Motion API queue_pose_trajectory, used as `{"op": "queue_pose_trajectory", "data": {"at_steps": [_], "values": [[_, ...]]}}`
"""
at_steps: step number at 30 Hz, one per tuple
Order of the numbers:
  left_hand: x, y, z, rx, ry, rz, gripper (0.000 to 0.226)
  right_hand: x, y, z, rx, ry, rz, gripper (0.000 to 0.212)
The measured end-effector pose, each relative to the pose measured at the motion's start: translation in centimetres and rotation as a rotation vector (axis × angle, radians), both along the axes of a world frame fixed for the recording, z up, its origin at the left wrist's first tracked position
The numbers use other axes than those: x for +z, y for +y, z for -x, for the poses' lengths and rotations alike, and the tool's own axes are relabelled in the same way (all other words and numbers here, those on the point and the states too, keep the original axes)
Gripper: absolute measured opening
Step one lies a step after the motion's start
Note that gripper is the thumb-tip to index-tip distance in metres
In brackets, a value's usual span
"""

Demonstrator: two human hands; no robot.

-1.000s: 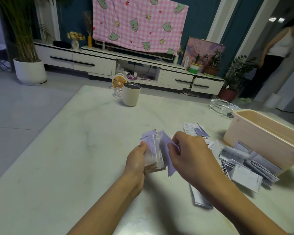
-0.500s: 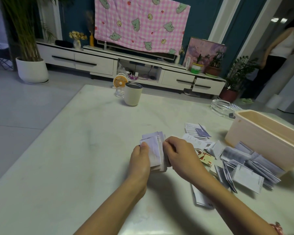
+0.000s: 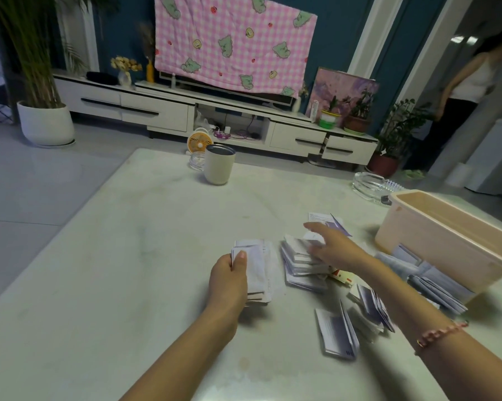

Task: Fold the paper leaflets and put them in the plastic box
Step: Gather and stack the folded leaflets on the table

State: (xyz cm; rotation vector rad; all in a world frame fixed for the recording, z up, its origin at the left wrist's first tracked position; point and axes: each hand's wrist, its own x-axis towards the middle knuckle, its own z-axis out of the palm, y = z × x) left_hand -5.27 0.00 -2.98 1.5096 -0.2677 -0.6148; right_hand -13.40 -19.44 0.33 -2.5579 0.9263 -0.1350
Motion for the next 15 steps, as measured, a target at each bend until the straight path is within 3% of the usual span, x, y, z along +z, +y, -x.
{"op": "queue_pose_trajectory", "data": {"at_steps": [4,8,11,15], "values": [[0.4,0.0,0.1,-0.039,0.118,0.028,0.027,-0.2,-1.4,-0.8,-0.009,0.295,0.003,0.073],[0.4,0.1,-0.4,-0.04,0.22,0.057,0.027,-0.3,-1.5,-0.7,-0.061,0.306,0.298,0.065],[0.4,0.1,-0.6,-0.038,0.236,0.066,0.026,0.0,-1.0,-0.4,-0.06,0.17,0.381,0.036],[0.6,0.3,-0.8,-0.05,0.273,0.077,0.028,1.4,-0.9,0.8,-0.143,-0.145,0.051,0.026]]}}
